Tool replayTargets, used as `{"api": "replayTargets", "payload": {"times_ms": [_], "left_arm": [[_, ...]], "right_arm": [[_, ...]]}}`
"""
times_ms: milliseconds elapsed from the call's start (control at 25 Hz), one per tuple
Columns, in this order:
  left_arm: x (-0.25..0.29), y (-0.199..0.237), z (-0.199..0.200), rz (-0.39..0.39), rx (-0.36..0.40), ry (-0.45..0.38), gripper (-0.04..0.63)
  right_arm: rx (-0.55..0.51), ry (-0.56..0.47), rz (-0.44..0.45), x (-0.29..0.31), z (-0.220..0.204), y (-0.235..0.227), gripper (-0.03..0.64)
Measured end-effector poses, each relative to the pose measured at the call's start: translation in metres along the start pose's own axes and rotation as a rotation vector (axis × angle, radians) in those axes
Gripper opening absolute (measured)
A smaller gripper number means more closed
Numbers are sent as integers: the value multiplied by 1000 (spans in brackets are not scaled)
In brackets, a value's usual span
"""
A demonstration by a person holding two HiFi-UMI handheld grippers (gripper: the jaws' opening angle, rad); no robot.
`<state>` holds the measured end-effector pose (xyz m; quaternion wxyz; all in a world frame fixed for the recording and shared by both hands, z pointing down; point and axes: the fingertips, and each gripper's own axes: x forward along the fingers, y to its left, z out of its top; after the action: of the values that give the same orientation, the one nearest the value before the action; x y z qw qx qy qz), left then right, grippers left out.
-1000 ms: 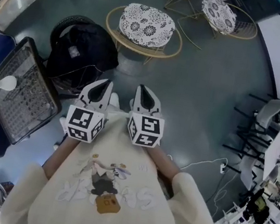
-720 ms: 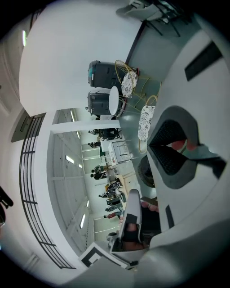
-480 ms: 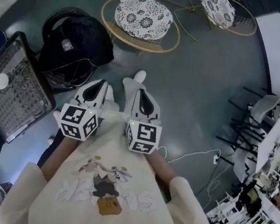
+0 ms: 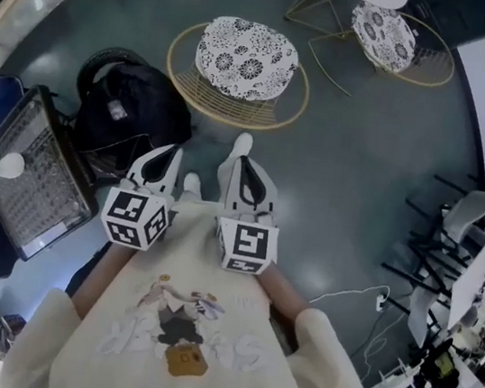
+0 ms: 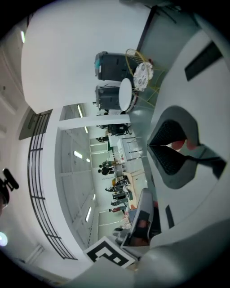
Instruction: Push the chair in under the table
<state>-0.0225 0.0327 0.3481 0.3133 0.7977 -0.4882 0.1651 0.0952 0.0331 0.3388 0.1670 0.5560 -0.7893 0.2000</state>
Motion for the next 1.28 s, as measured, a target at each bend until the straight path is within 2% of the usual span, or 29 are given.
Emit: {"api": "replayTargets", "payload": {"times_ms": [80,240,440,600,680,760,920,1120,1280], "left_arm": [[20,-2,14,17,12,8,0],[55,0,37,68,2,3,0],[92,5,58,130,0,11,0],[108,10,73,200,-18,17,0],[109,14,74,225,-25,22,0],[109,18,72,247,-28,25,0],[112,33,59,291,-58,23,0],[108,42,27,333,-136,62,0],[114,57,16,356,-159,72,0]], "right_arm": [[-66,-62,44,15,25,-8,9],[-125,-74,146,50,43,-19,9],[-159,-30,284,93,54,-34,9],[-207,44,414,118,53,-37,12],[-227,99,468,125,41,-34,27],[-238,159,514,132,22,-30,103],[-335,268,557,157,-25,-30,141],[-523,431,611,172,-90,-18,152],[-617,497,616,197,-125,-6,150]]}}
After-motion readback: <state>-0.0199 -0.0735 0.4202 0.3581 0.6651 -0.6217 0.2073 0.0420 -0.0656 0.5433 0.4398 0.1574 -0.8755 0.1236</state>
